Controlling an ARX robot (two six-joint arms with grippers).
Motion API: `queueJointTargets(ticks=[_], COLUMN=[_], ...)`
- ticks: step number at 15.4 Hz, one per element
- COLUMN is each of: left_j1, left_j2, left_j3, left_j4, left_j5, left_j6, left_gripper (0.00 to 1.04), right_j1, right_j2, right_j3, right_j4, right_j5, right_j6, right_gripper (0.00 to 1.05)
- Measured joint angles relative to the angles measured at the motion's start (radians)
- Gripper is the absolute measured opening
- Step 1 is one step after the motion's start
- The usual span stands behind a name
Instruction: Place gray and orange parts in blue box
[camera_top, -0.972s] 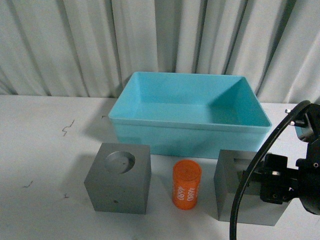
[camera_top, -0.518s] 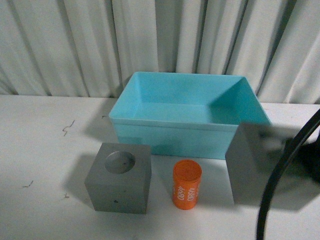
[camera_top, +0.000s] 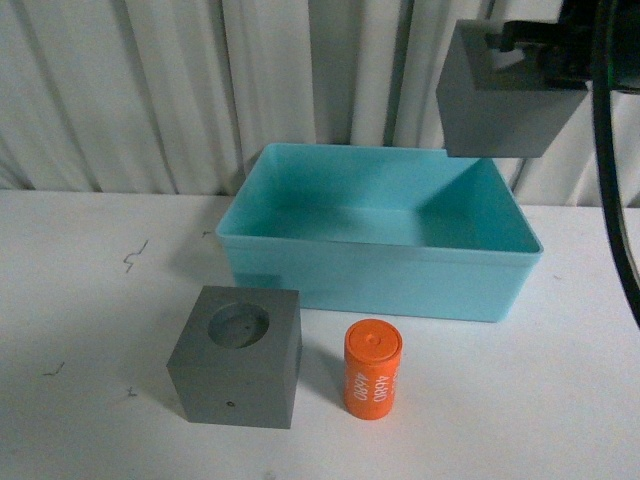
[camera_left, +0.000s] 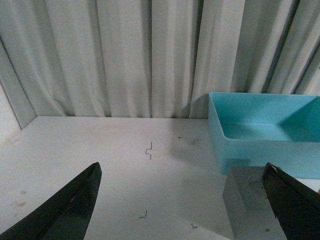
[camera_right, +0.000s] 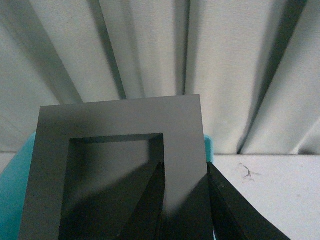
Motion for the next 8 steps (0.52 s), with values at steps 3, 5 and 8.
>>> queueJointTargets(ticks=[3,5,8], left_j1=[0.000,0.000,0.000], left_j2=[0.000,0.000,0.000], left_j3=[0.000,0.000,0.000], left_j4=[0.000,0.000,0.000], left_j5=[0.000,0.000,0.000], left_j6=[0.000,0.000,0.000], left_gripper=[0.98,0.98,0.98], right_j1=[0.030,0.031,0.036], right_j2=[0.158,0.195,0.252], right_j3=[0.162,0.182,0.193], right_j4=[-0.058,-0.075,-0.096], right_j5=[0.021,0.034,0.055], right_j6=[0.025,0.042,0.060], right_gripper=[0.18,0.18,0.18])
